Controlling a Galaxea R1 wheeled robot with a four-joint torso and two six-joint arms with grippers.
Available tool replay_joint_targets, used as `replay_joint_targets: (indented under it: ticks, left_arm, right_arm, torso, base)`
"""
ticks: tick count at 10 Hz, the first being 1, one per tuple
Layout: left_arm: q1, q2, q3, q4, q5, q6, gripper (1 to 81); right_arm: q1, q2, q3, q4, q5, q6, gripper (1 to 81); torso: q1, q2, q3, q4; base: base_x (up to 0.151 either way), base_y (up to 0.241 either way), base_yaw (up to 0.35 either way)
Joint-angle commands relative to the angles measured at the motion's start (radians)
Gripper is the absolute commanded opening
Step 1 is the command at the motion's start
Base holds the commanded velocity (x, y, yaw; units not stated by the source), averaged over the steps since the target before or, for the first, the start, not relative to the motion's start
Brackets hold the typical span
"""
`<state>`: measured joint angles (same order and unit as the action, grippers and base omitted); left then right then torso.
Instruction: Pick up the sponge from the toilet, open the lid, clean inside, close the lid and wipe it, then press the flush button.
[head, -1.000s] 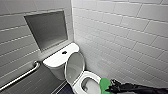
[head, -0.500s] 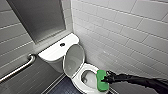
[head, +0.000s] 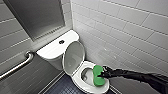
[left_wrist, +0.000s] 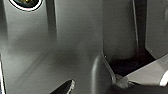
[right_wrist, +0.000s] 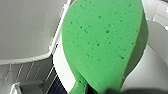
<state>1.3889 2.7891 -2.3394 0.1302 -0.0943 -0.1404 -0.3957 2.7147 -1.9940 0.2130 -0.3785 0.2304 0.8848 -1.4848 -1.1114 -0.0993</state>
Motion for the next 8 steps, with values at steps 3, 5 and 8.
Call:
replay_joint_targets:
  ticks: [3,5,8]
  left_arm:
    - [0.023,-0.023,0.104,-0.004,0.079,-0.004,81.1]
    - [0.052,-0.023,0.104,-0.001,0.077,-0.002,81.1]
    - [0.081,-0.015,0.103,-0.001,0.077,-0.001,81.1]
  right_arm:
    - [0.162,0.042,-0.021,0.032,-0.042,0.004,1.0]
    - [0.185,0.067,-0.035,0.032,-0.042,0.004,1.0]
    - [0.212,0.082,-0.047,0.046,-0.042,0.013,1.0]
  torso:
    - [0.000,0.000,0.000,0.000]
    - [0.000,0.000,0.000,0.000]
    - [0.000,0.000,0.000,0.000]
  base:
    - [0.000,0.000,0.000]
    - [0.000,0.000,0.000]
    - [0.000,0.000,0.000]
